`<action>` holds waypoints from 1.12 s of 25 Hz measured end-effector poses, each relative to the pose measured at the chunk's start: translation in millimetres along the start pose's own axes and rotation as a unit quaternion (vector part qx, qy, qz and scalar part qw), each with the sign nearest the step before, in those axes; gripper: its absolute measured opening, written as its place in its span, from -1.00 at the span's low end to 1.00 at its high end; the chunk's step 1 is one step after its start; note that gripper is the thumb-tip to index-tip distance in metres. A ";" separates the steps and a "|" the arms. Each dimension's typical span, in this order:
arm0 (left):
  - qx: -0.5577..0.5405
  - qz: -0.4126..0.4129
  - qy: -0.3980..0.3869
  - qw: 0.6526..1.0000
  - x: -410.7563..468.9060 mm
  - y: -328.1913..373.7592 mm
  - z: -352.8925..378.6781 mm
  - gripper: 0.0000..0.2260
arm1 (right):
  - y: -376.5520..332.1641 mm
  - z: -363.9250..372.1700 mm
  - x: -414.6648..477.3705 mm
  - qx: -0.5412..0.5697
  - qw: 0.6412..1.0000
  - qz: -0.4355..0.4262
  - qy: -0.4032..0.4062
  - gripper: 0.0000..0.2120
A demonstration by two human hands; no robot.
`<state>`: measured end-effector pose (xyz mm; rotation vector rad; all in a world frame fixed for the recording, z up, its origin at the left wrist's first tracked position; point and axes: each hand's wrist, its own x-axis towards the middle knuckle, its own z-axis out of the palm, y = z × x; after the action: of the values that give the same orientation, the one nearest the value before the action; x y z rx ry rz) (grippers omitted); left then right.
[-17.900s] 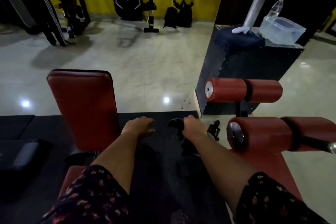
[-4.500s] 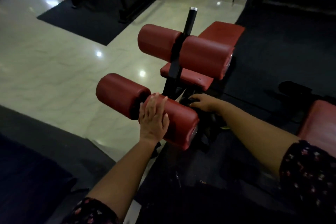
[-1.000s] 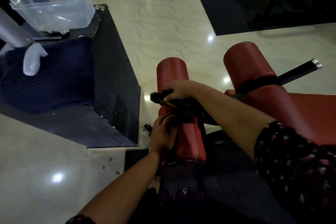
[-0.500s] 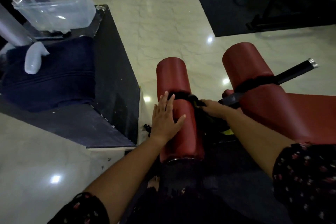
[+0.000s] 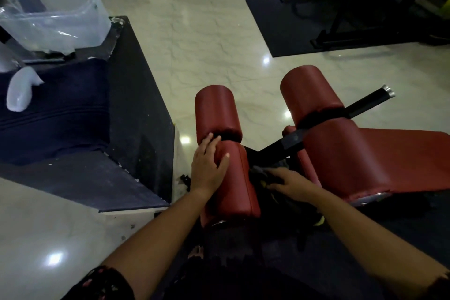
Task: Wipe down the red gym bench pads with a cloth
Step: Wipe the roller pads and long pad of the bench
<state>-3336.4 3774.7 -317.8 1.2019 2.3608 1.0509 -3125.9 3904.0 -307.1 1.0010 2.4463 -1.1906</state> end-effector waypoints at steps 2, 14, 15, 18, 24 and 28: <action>-0.005 -0.021 0.054 0.998 15.0 0.3 -8.0 -0.45 | -10.1 -7.7 13.3 0.034 0.994 0.006 0.104 -0.42; 0.038 0.046 -0.072 0.996 35.8 -20.8 -3.7 -0.35 | -25.1 11.4 32.7 0.028 0.988 0.014 0.153 -0.52; 0.049 0.063 -0.066 0.995 47.9 -24.2 -7.7 -0.33 | -33.0 4.1 40.1 0.037 0.978 0.016 0.206 -0.53; 0.105 0.081 -0.102 0.986 93.0 -41.0 -25.9 -0.20 | -61.0 -22.6 72.2 -0.031 0.956 0.055 0.285 -0.55; 0.225 0.150 -0.230 0.935 160.9 -68.6 -40.2 0.10 | -96.2 -17.0 118.5 -0.160 0.962 0.053 0.214 -0.51; 0.159 0.147 -0.288 0.933 161.7 -74.5 -27.6 0.13 | -86.7 -22.0 124.3 -0.114 0.966 0.111 0.206 -0.51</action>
<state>-3492.9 3860.6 -341.6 1.7350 1.9571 0.3013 -3274.0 3942.5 -301.0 1.5243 2.5993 -0.6617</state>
